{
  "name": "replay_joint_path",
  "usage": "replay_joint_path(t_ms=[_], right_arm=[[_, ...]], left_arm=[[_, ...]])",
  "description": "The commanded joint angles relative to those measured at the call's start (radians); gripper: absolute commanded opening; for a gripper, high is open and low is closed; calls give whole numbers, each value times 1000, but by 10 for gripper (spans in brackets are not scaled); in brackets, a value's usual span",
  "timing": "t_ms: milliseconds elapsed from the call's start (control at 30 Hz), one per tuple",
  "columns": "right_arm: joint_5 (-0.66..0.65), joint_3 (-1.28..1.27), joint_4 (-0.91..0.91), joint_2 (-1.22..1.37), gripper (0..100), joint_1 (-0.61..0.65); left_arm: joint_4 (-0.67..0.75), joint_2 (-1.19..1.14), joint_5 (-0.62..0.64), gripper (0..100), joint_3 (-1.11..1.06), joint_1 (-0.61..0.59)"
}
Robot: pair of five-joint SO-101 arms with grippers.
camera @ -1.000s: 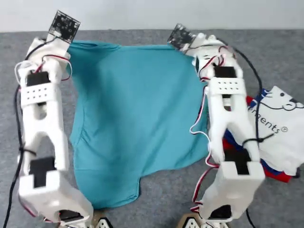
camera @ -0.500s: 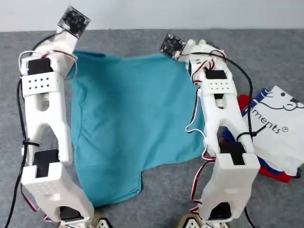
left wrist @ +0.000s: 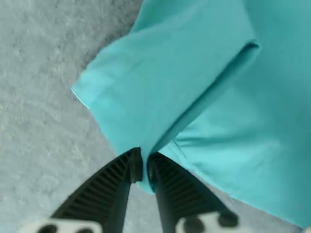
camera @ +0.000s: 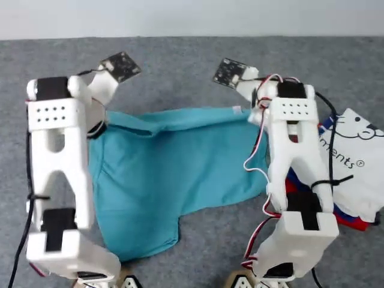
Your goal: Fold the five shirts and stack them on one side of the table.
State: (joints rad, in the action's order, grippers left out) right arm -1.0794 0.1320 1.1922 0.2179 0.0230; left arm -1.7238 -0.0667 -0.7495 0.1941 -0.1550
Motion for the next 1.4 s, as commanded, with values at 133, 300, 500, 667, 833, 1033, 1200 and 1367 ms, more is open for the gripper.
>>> replay_joint_path(t_ms=[133,300,500,667,833,1033,1200,1367], right_arm=[[-8,25,312,-67,9,-39],[-8,25,476,-68,9,-38],[-11,20,562,-61,11,-39],[-12,20,558,-58,11,-39],[-12,20,555,-58,11,-59],[-12,20,562,-58,11,-85],[-12,20,562,-59,11,-87],[-12,20,562,-61,12,-85]], left_arm=[[-32,370,-61,14,-458,66],[-32,605,-149,14,-792,127],[-32,767,-195,14,-1017,201],[-32,781,-269,14,-1043,207],[-34,781,-338,13,-1056,206],[-35,781,-419,13,-1058,212],[-35,781,-494,13,-1058,213],[-35,783,-500,15,-1059,212]])
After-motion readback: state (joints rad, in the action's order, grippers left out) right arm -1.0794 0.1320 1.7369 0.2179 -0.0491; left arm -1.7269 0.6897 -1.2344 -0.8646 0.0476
